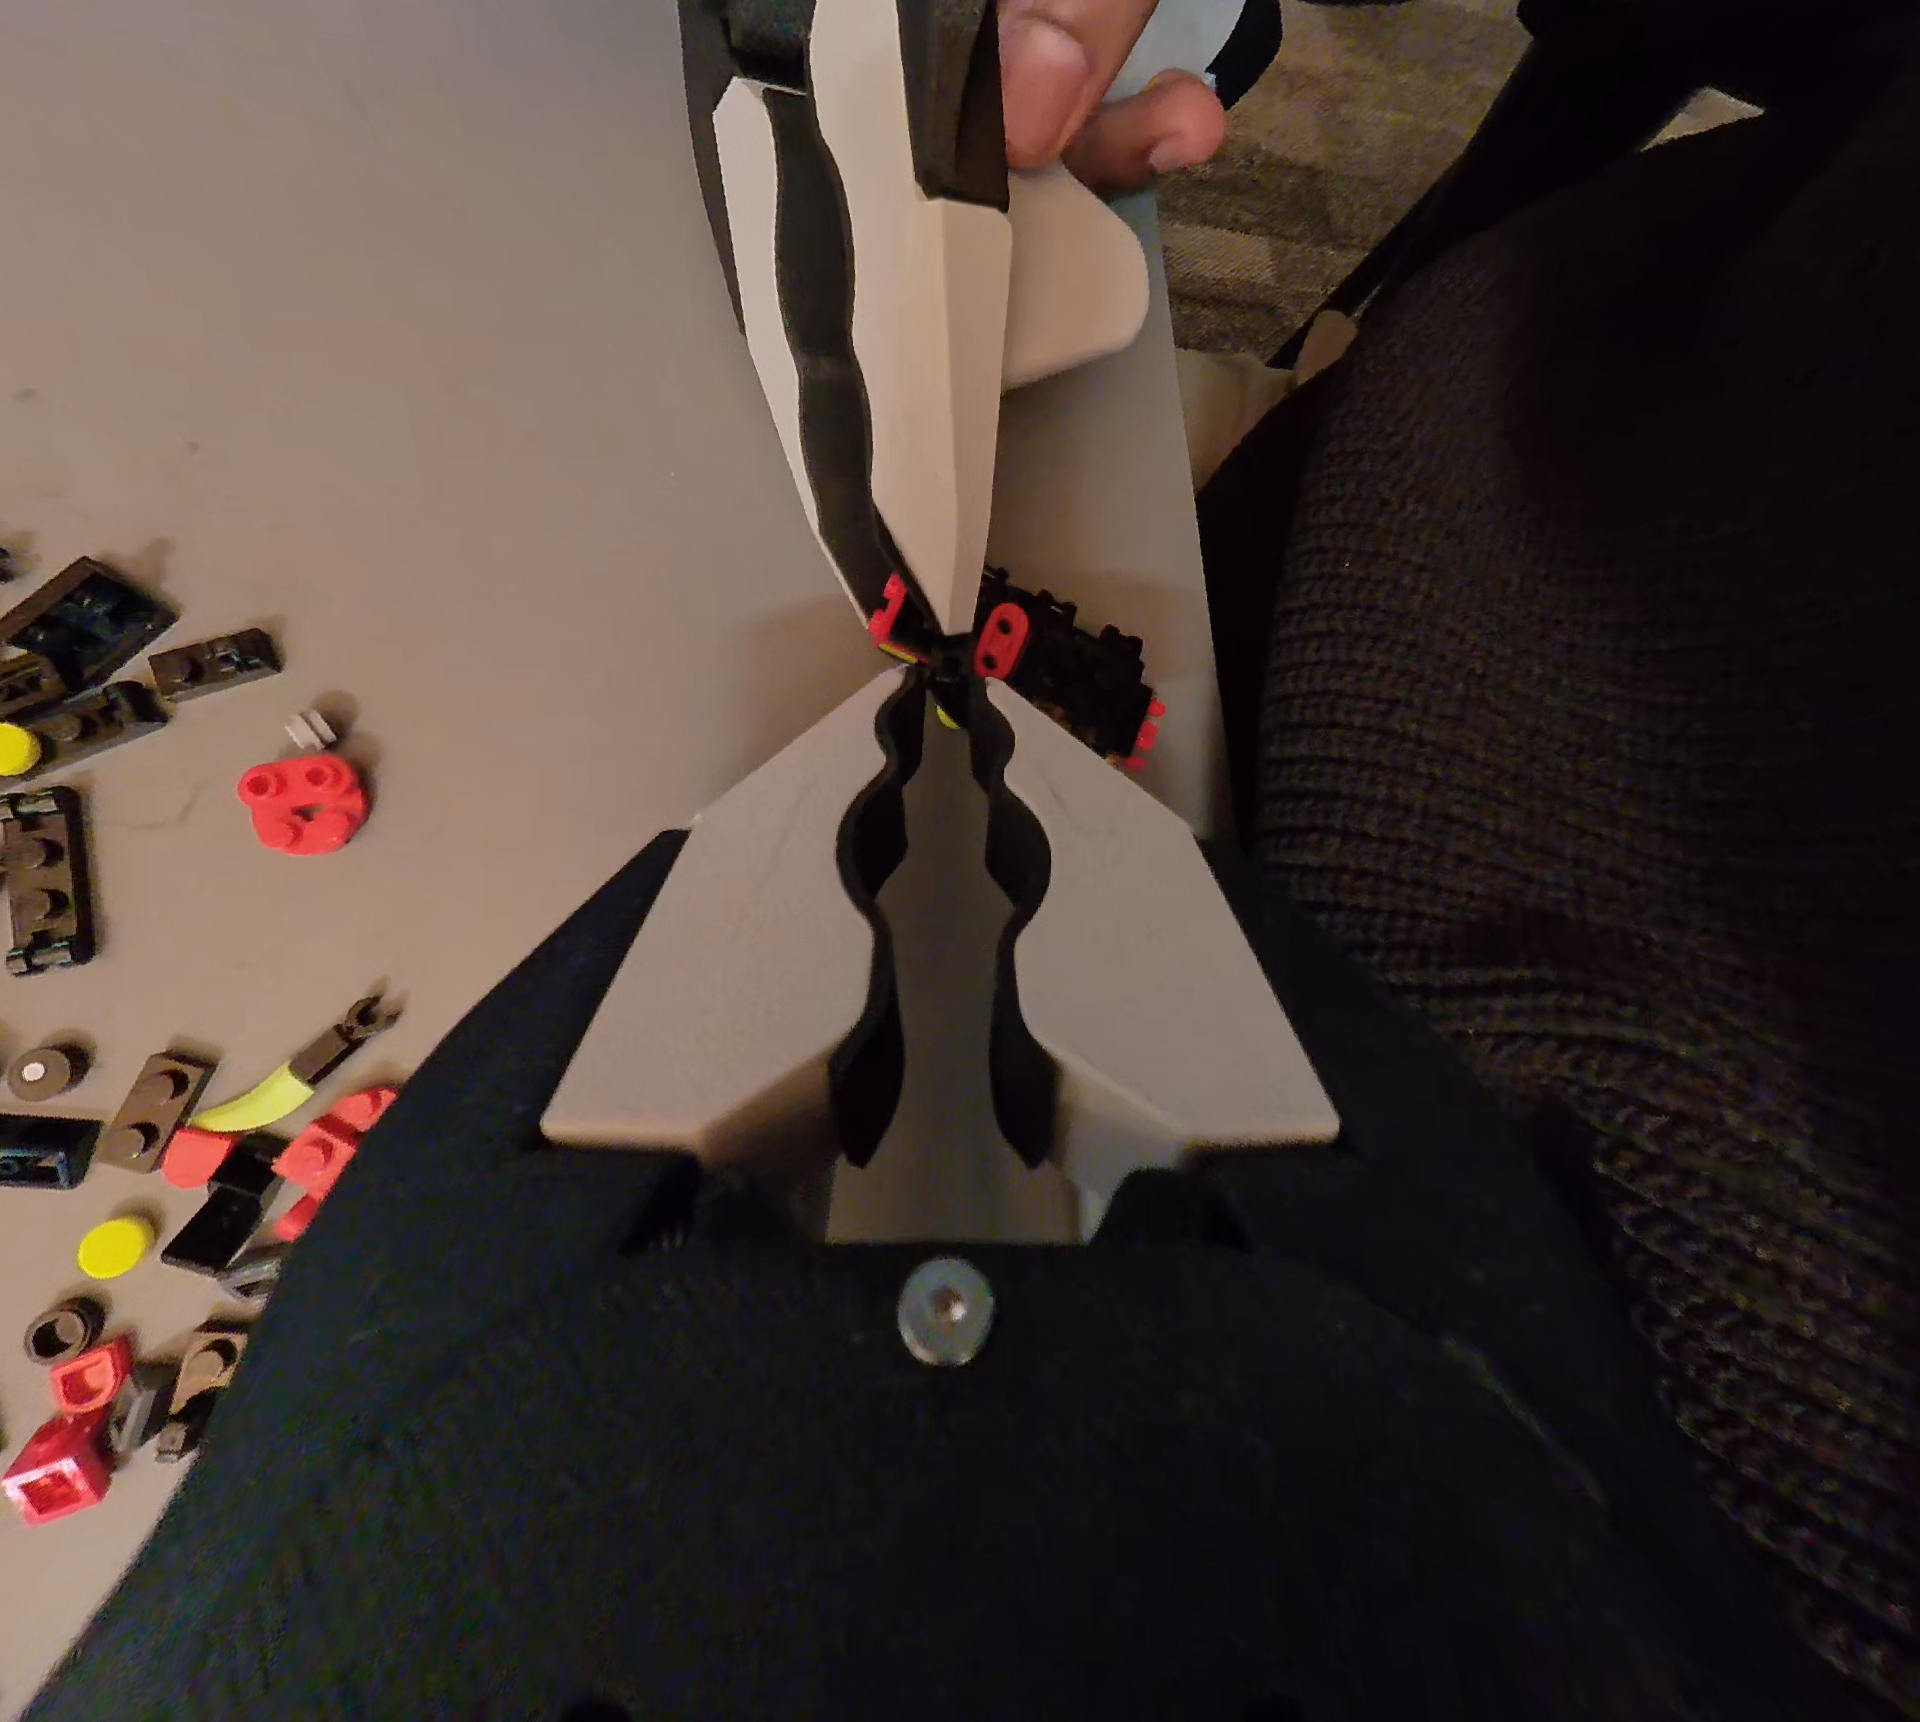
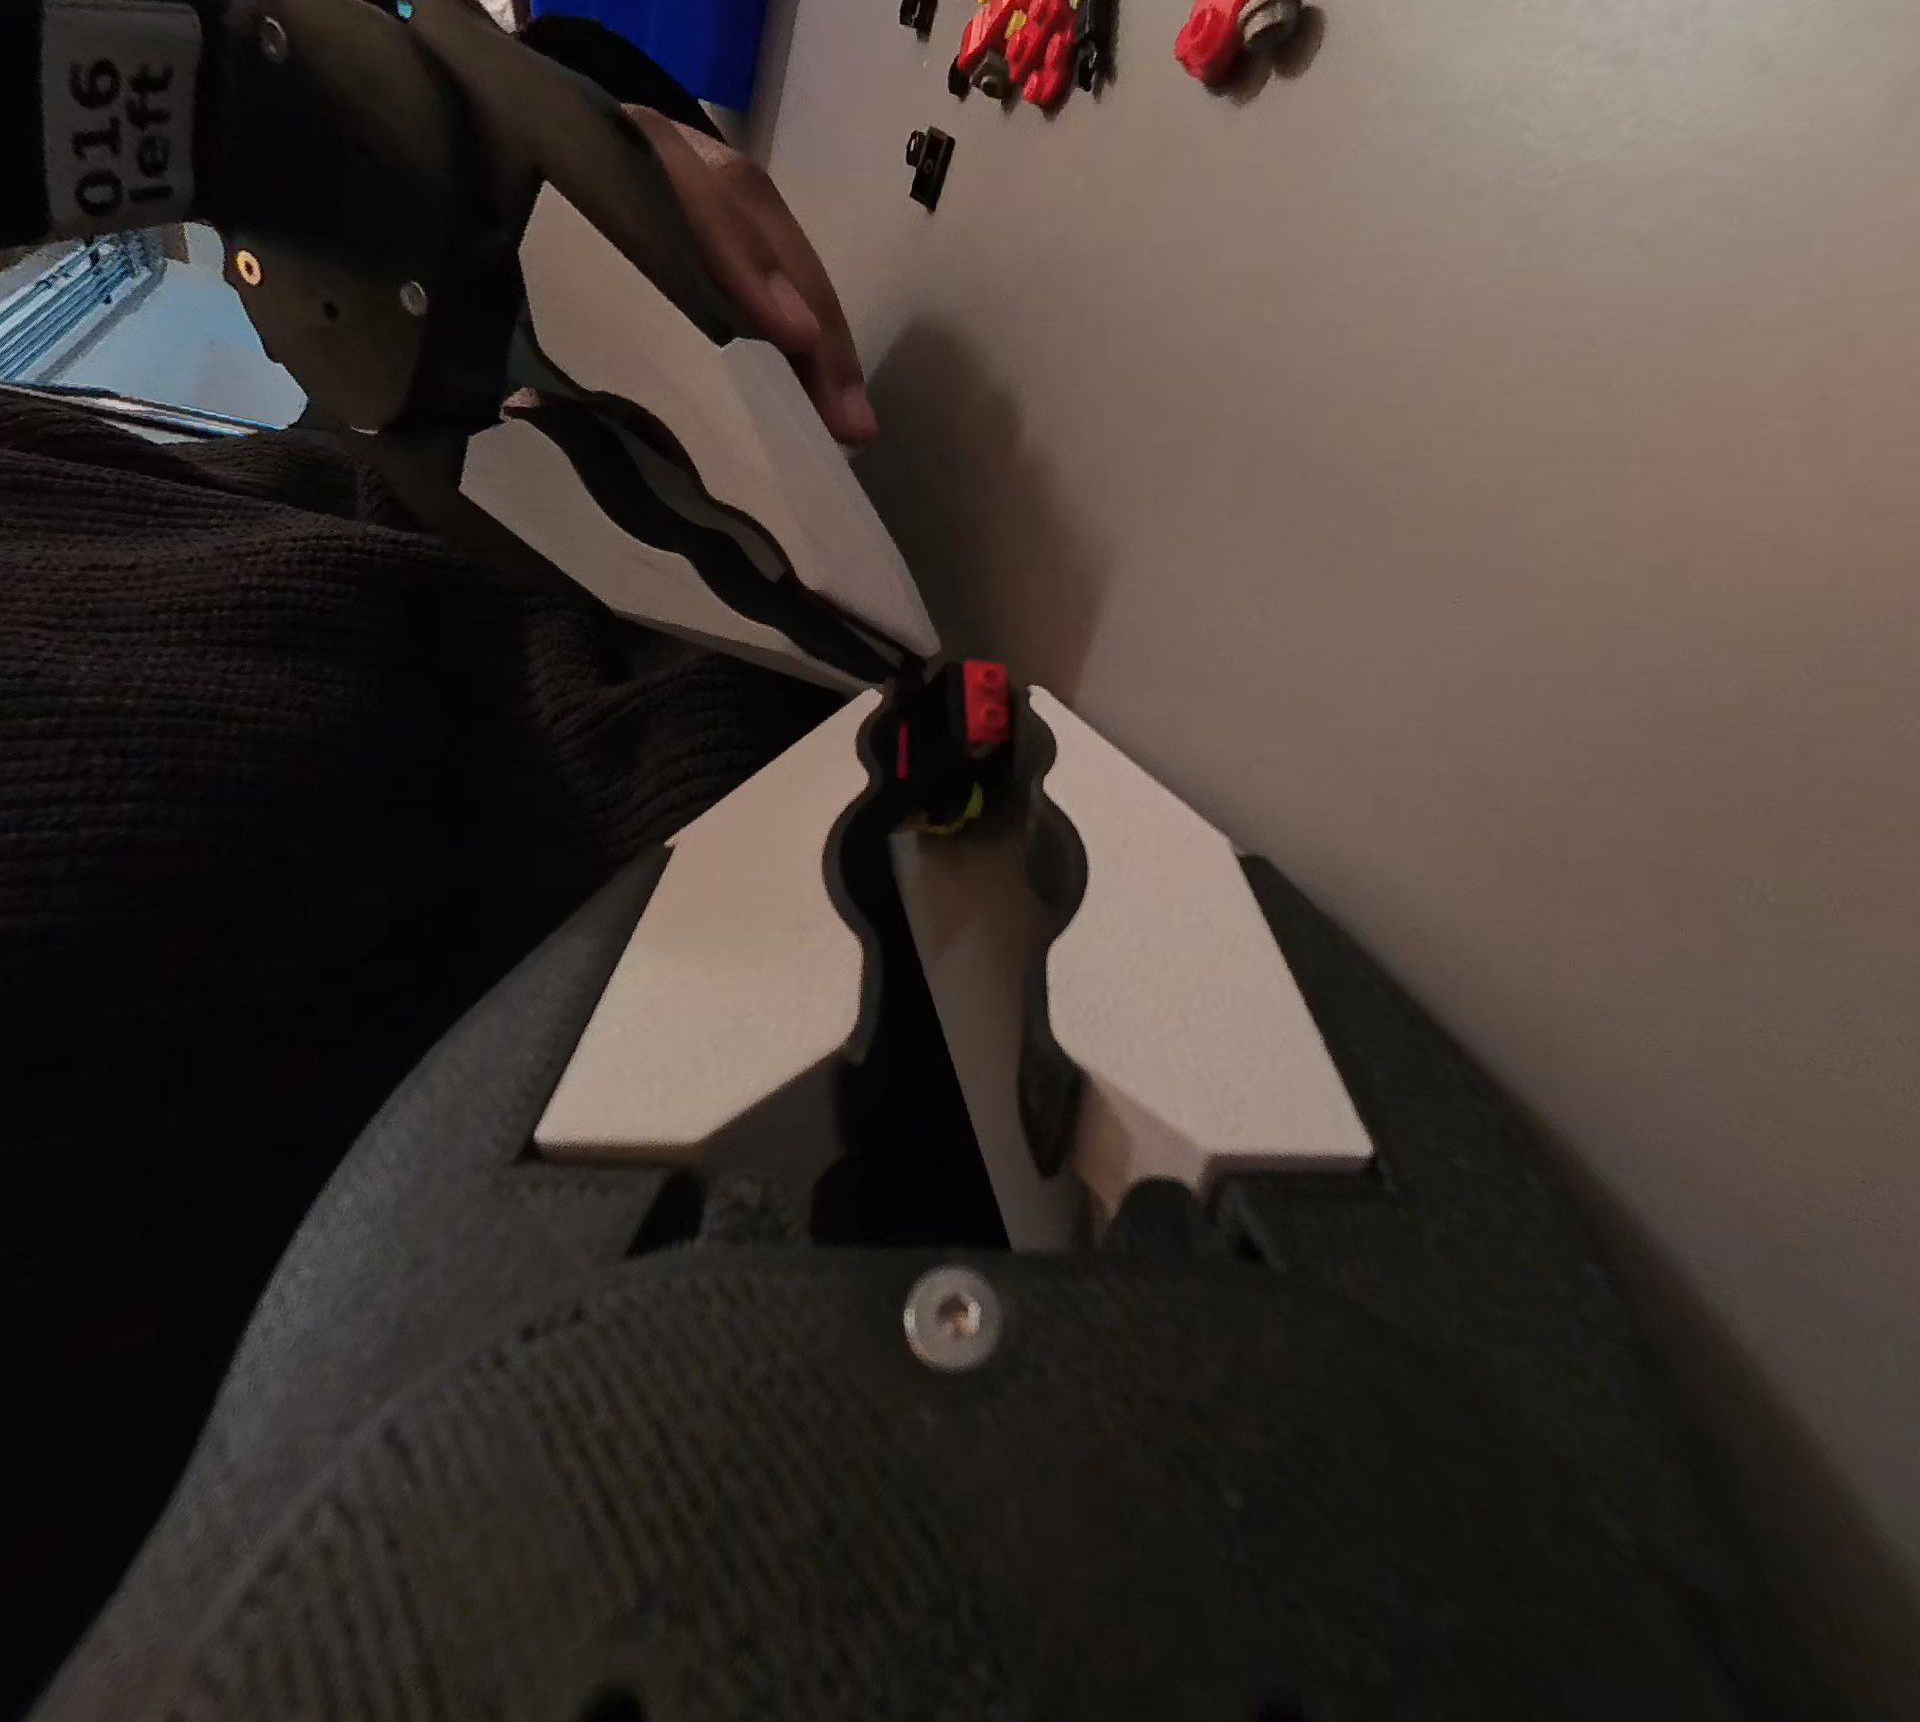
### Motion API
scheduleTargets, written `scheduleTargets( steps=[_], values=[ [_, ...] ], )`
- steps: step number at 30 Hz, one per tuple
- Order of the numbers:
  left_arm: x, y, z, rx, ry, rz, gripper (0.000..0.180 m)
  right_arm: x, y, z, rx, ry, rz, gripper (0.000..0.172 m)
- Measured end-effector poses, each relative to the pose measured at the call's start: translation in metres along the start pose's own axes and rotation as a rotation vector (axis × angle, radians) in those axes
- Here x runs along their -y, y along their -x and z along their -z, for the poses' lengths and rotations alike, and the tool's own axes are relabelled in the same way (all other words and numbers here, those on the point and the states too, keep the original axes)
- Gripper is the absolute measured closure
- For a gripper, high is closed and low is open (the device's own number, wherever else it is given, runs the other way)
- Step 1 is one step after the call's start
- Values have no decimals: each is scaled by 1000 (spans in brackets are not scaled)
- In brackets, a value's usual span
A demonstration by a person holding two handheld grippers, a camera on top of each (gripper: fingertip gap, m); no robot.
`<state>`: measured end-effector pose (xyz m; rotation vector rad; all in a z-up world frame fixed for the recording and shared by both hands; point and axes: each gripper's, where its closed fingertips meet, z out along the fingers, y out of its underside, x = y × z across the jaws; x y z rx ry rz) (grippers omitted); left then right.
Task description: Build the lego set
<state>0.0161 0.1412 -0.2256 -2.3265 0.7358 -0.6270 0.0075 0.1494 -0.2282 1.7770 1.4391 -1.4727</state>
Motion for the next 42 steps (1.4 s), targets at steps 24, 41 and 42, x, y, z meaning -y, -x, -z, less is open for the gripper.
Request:
scheduleTargets(
  steps=[24,41,42],
  values=[
    [-4,-9,-1,-17,17,-9,175,-8,3,-5,-11,47,46,154],
    [-4,-12,-1,10,-1,15,175,-10,5,-6,-77,30,236,155],
    [-4,-12,-1,10,-1,18,175,-10,5,-6,-79,28,243,155]
  ],
)
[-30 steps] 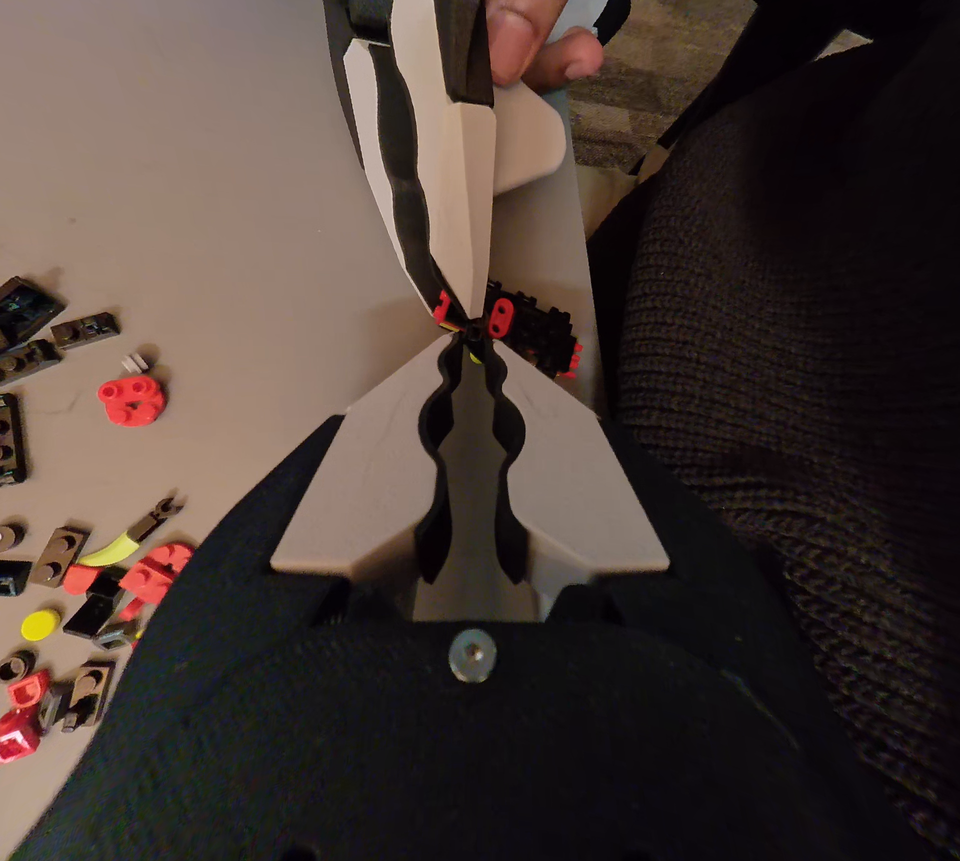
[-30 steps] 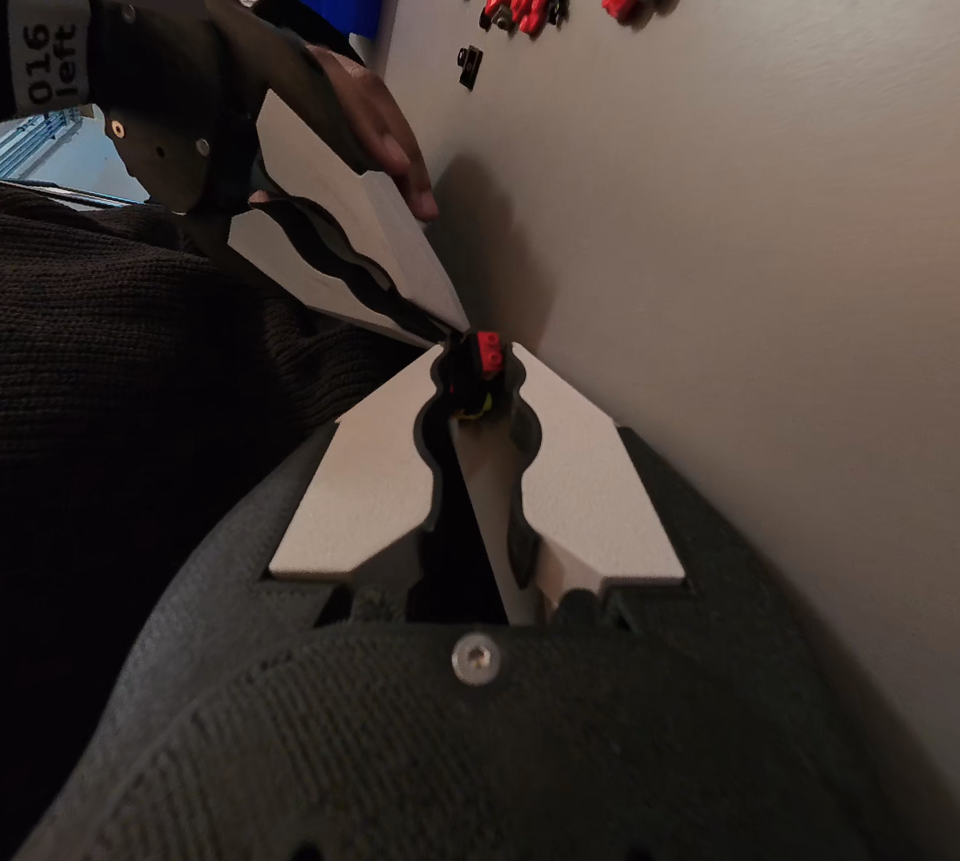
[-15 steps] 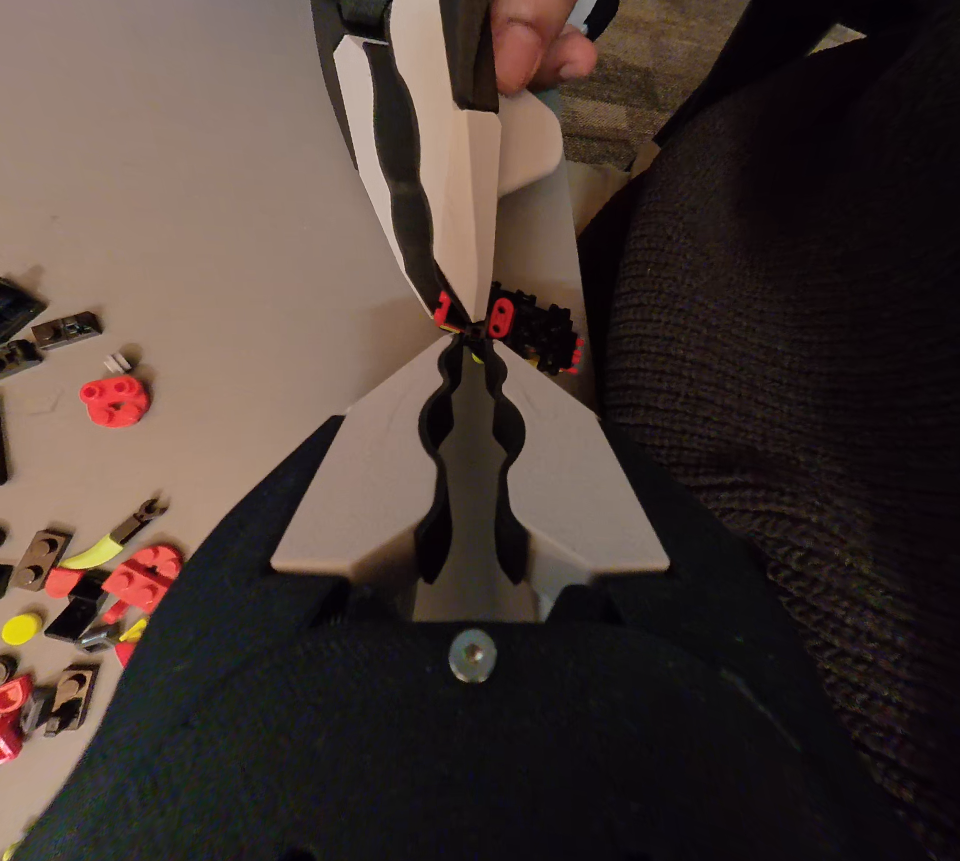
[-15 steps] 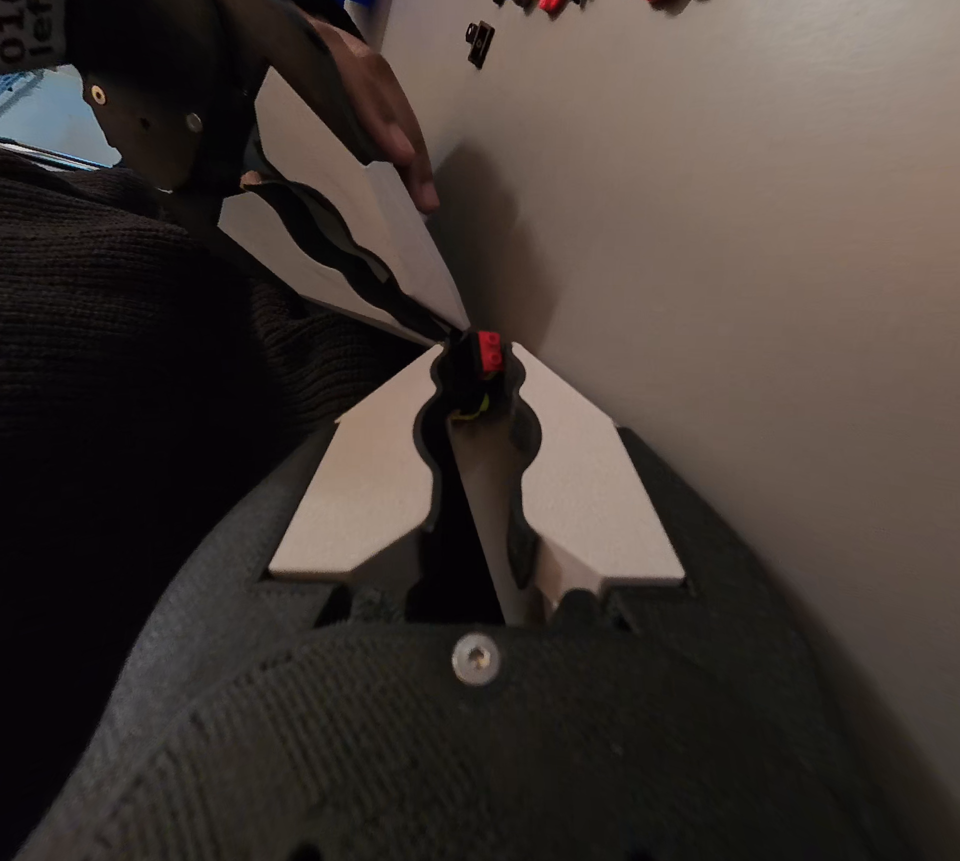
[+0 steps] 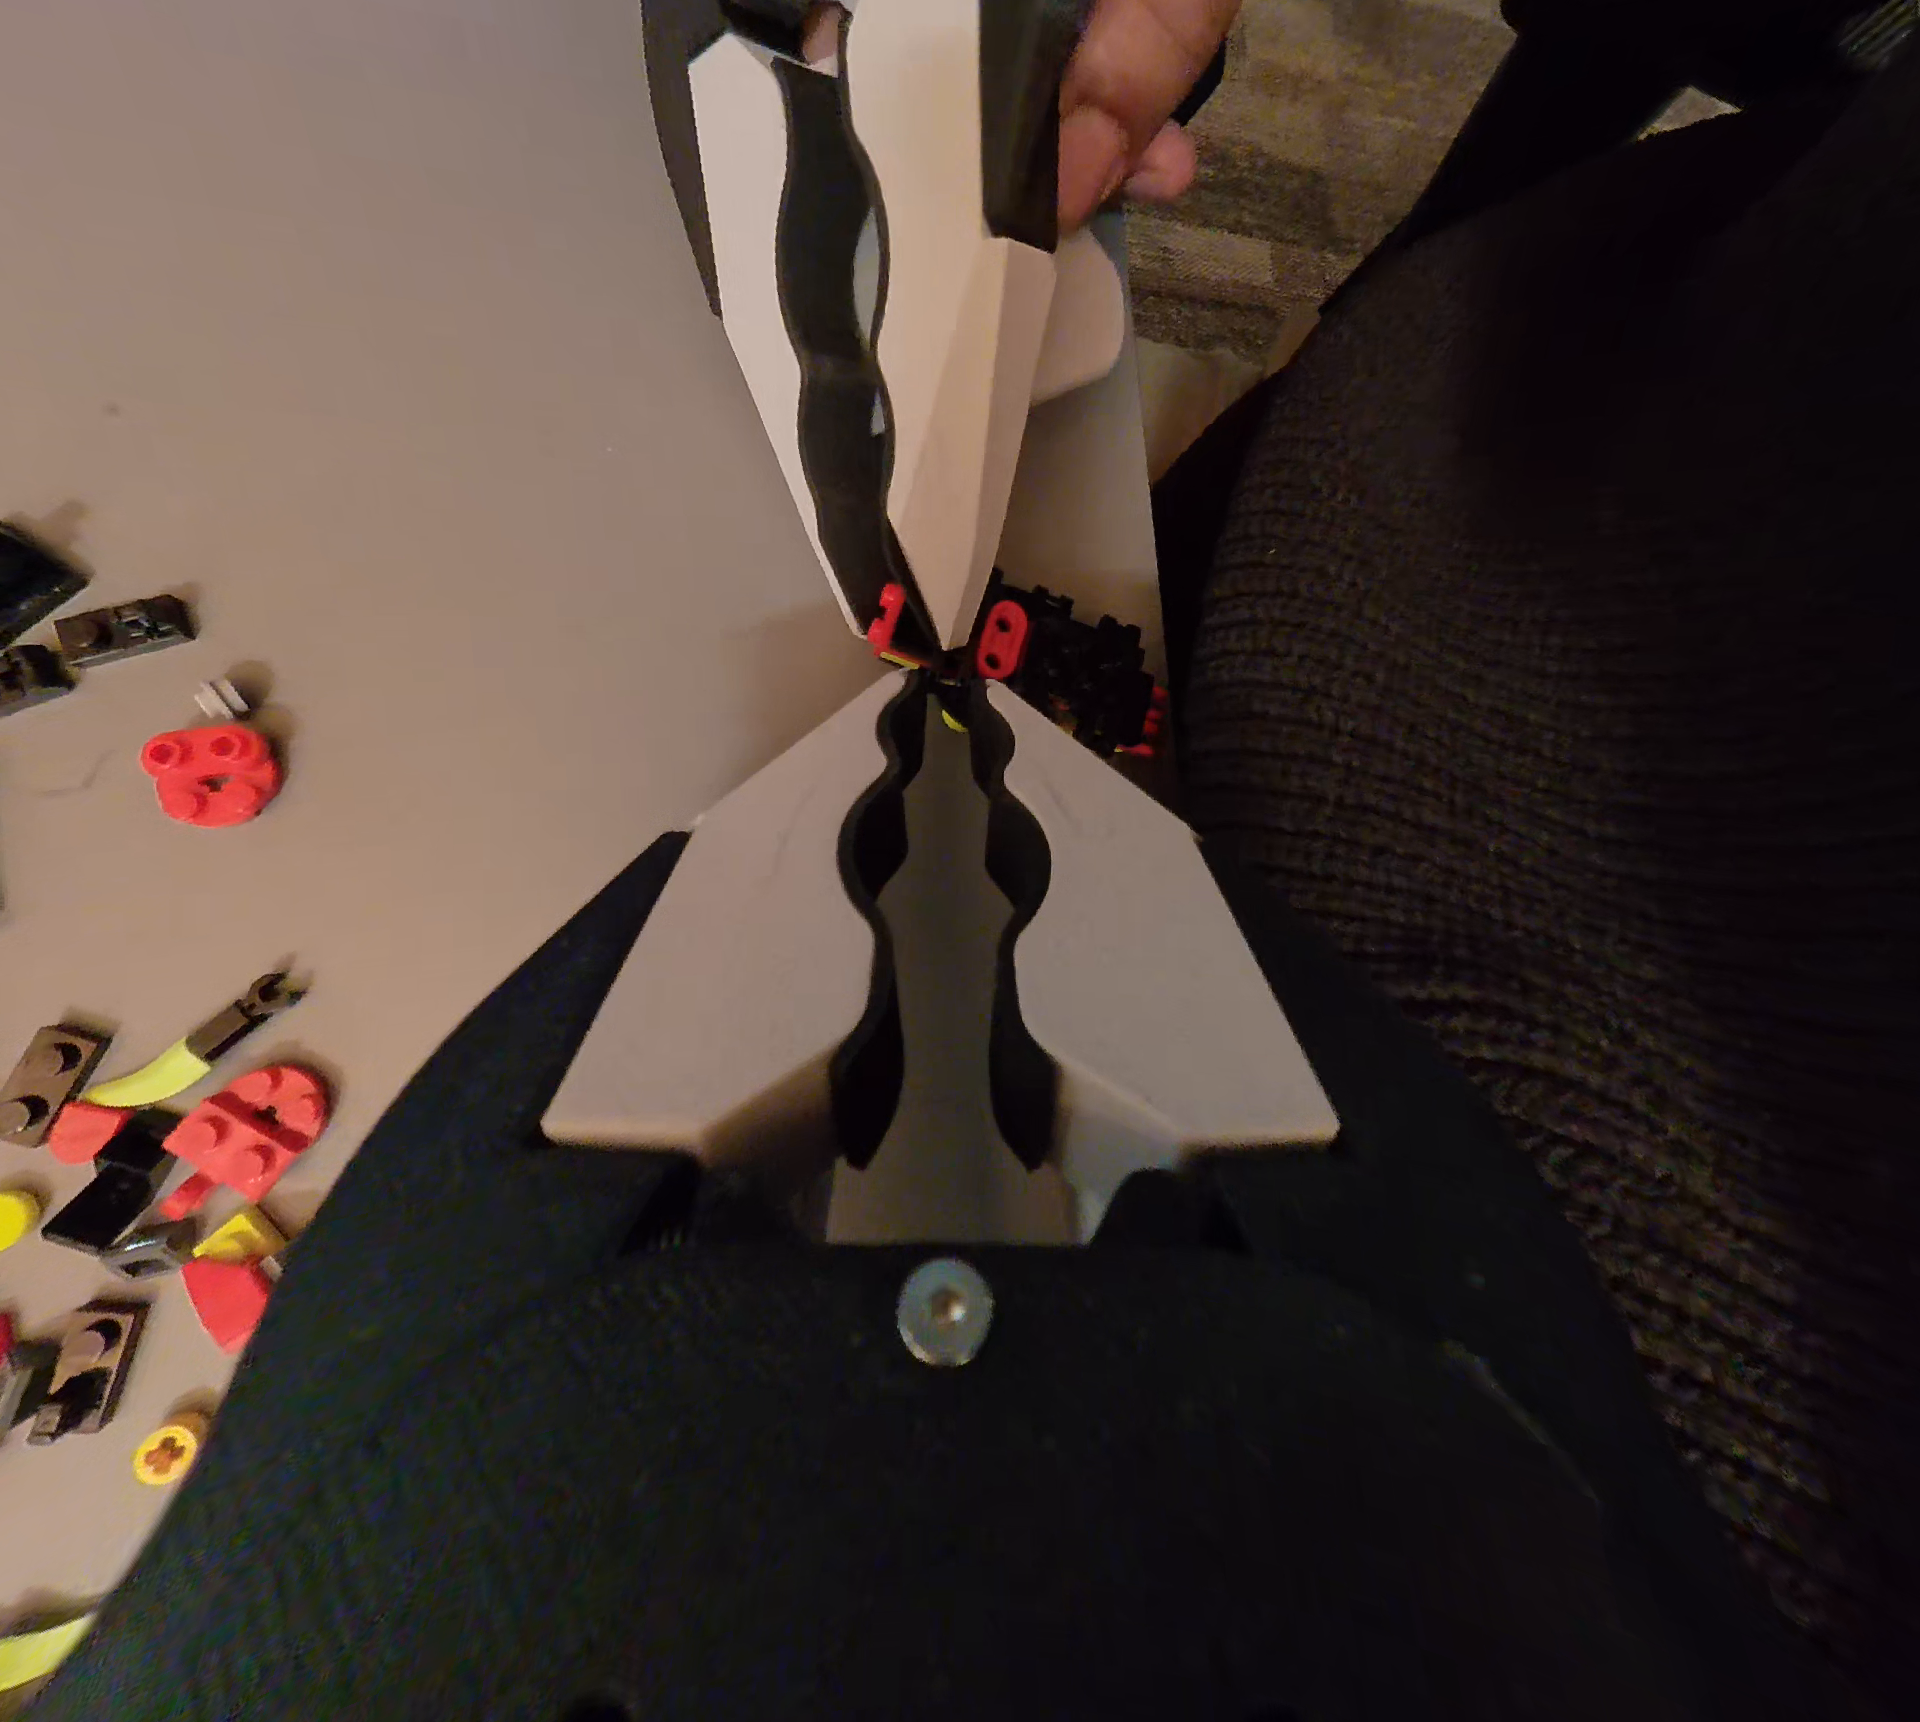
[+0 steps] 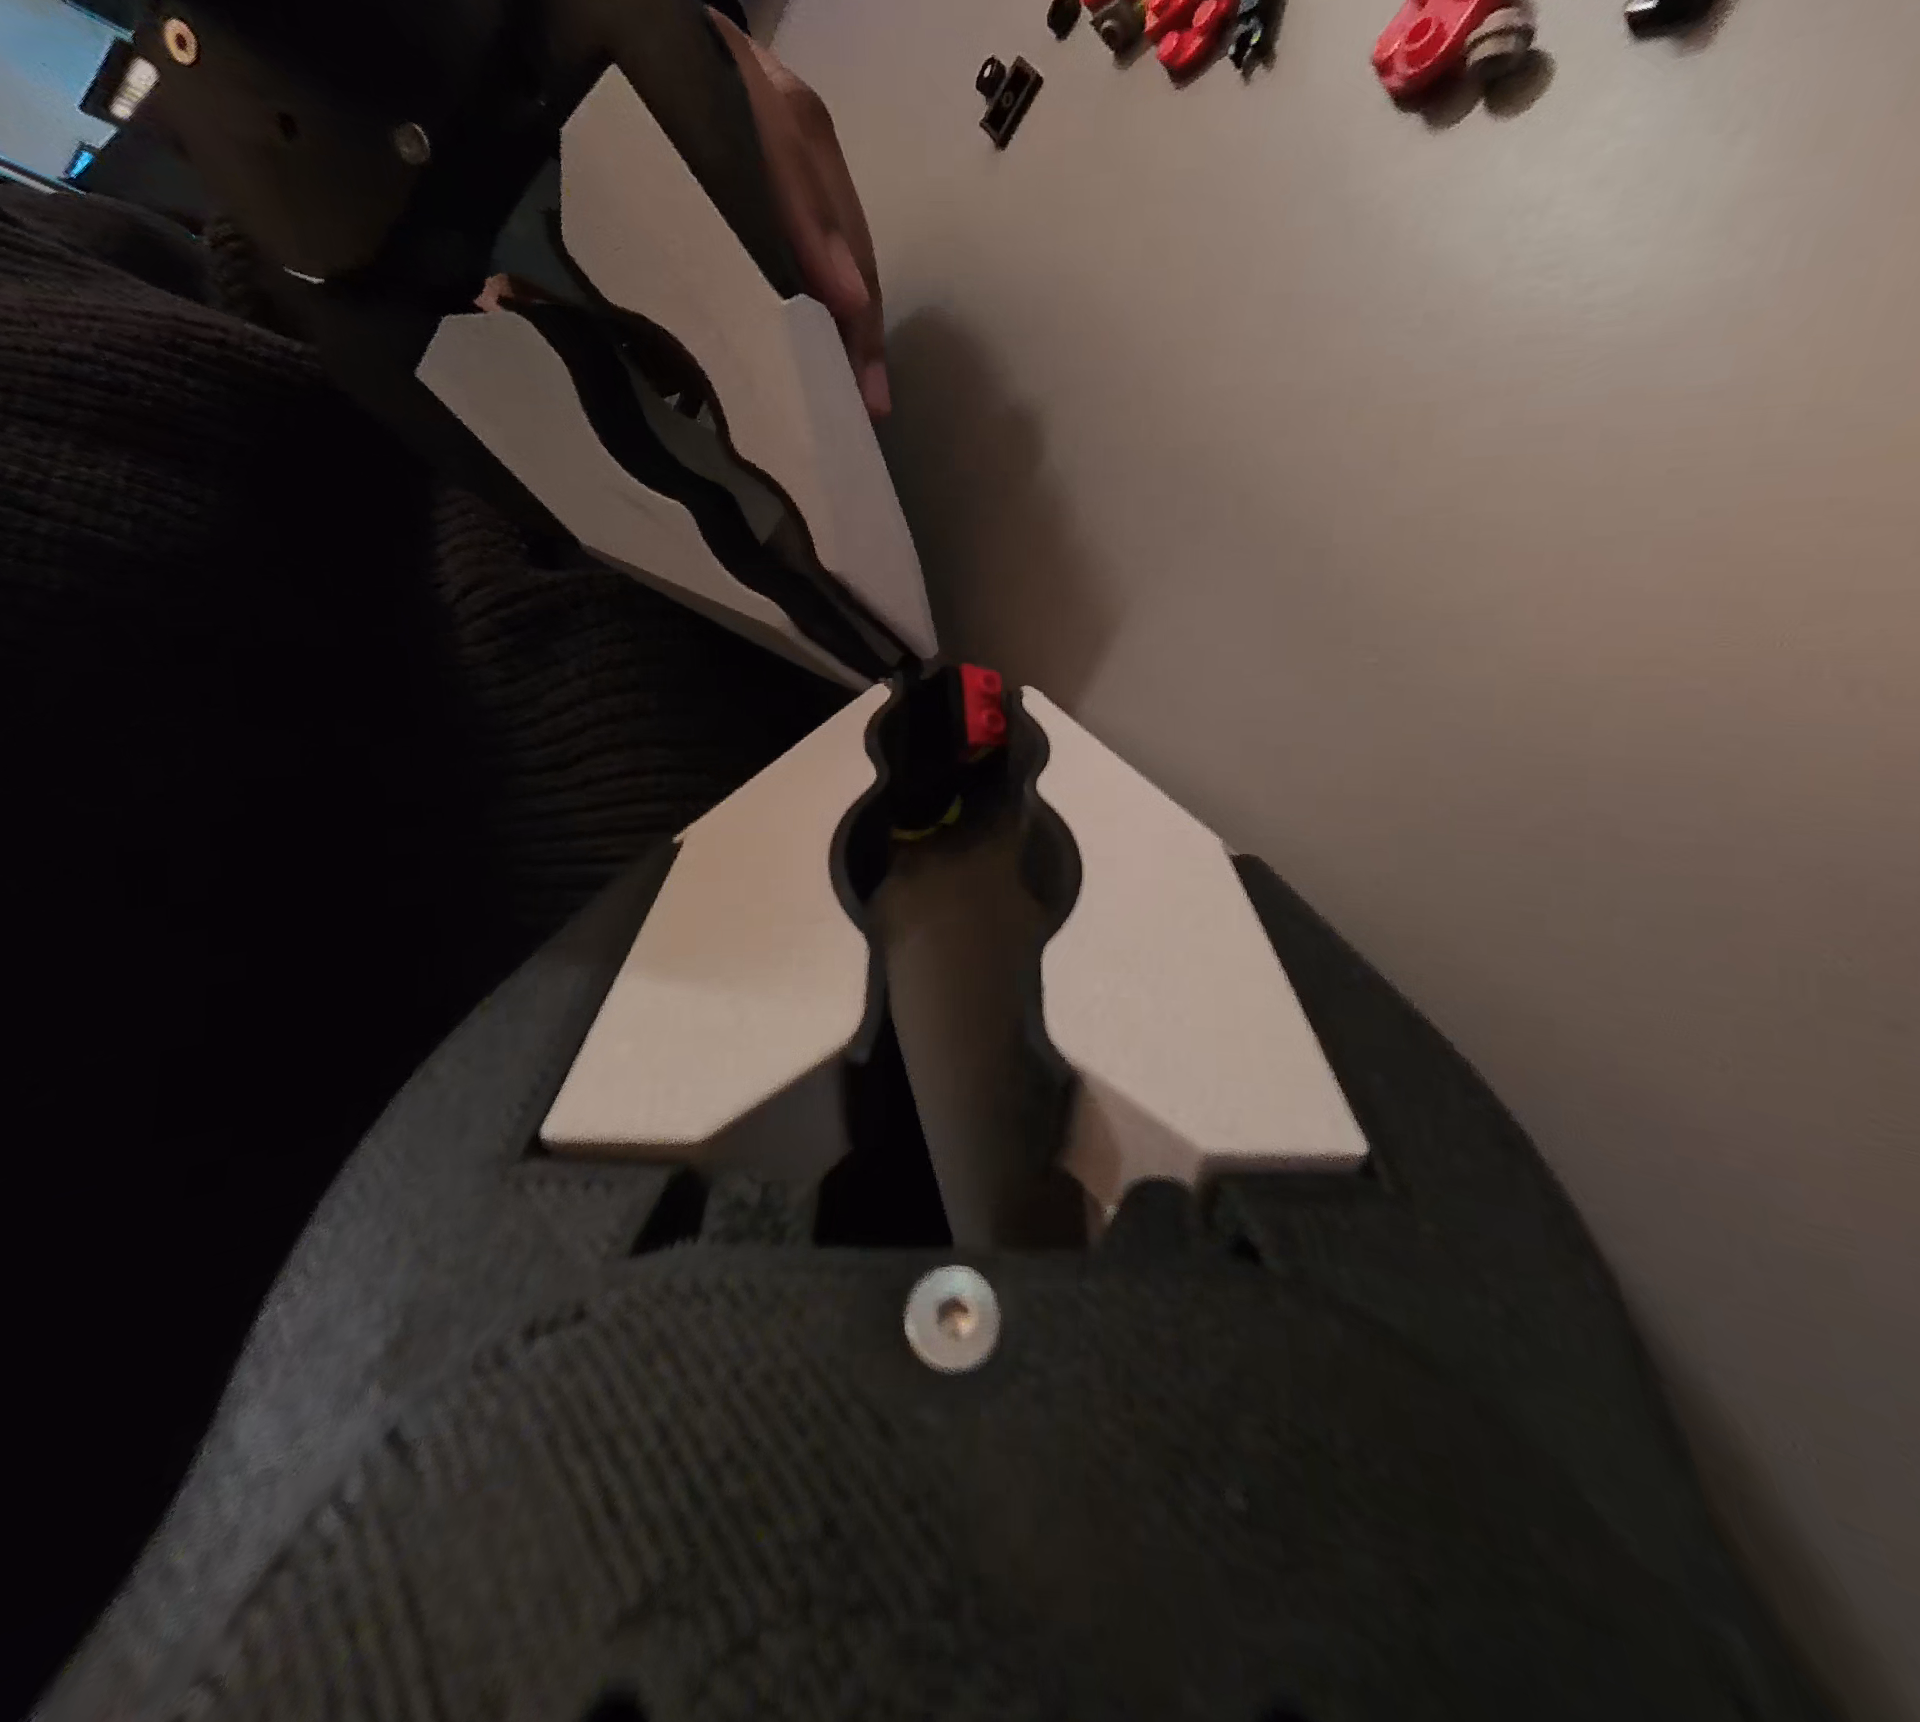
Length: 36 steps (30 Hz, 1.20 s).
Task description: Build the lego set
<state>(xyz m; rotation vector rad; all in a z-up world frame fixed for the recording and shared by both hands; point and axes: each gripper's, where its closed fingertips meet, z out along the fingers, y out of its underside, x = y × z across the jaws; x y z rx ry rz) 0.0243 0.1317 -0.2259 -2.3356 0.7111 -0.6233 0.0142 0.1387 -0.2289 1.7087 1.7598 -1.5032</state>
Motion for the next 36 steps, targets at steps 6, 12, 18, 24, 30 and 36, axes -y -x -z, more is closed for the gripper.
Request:
scheduleTargets(
  steps=[6,12,18,24,30,36],
  values=[
    [-1,-1,0,9,1,15,175,0,0,0,-47,2,79,155],
    [-2,0,-1,14,-1,99,175,0,1,0,-130,3,178,155],
    [-2,1,-1,29,-1,159,176,0,1,0,-245,-3,308,154],
    [-1,1,-1,43,-9,176,176,-1,1,1,-272,-26,339,155],
    [-1,-1,-4,41,-4,173,175,11,1,14,-228,-85,300,141],
    [-2,3,-2,47,-22,196,175,36,7,45,-205,-299,248,142]
  ],
)
